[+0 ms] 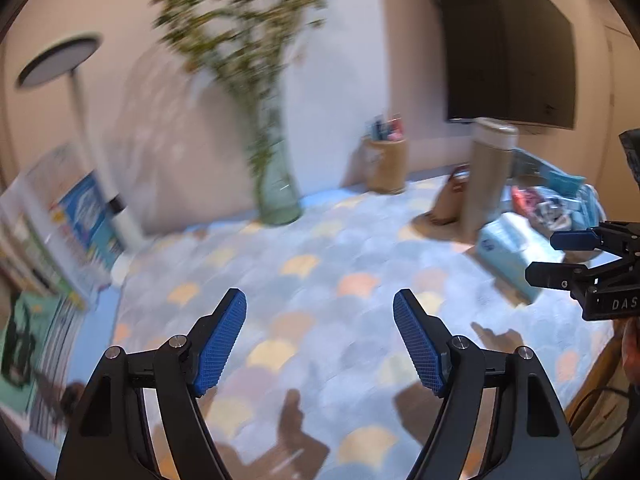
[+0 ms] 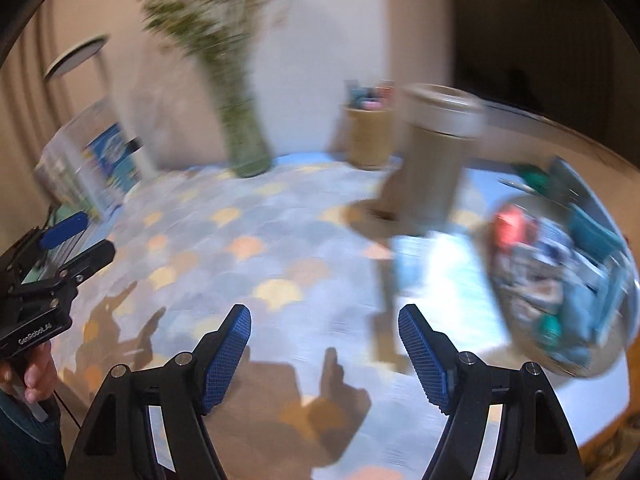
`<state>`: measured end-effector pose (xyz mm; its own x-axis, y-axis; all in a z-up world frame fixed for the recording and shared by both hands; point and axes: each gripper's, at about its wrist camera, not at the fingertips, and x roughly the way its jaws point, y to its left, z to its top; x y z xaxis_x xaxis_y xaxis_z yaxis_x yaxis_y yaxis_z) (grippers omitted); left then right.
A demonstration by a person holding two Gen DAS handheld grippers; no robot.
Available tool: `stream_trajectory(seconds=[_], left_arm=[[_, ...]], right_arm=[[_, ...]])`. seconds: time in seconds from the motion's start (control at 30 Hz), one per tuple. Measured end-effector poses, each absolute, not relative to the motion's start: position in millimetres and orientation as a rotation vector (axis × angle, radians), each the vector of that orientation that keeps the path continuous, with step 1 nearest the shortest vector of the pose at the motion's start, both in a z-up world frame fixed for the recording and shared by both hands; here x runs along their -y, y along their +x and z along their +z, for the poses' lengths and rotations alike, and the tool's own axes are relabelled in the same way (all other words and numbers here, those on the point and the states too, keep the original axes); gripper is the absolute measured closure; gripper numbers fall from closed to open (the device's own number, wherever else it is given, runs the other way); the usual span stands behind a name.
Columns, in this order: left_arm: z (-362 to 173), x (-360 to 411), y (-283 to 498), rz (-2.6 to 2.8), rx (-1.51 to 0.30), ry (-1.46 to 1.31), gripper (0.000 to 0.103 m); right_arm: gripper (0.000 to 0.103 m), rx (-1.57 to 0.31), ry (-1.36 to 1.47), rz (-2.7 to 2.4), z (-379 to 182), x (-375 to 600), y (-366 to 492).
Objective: Organize soft objects
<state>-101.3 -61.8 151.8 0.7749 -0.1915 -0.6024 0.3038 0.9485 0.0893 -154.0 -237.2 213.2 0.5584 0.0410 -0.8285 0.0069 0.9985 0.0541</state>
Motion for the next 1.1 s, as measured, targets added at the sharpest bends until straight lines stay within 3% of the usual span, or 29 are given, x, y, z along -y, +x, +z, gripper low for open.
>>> stream_trajectory(seconds=[0.3, 0.67, 1.1], left_arm=[[112, 5, -91, -0.154, -0.687, 0.100, 0.028], [41, -20, -56, -0.056, -0.789, -0.033, 0.028], [27, -16, -48, -0.041, -0.837, -0.004, 0.028]], right_arm=[[0.028, -0.912, -0.061, 0.075, 193, 142, -118], [0.028, -0.934, -0.059, 0.018, 131, 123, -79], [0.028, -0.957, -0.143, -0.021, 83, 110, -66]])
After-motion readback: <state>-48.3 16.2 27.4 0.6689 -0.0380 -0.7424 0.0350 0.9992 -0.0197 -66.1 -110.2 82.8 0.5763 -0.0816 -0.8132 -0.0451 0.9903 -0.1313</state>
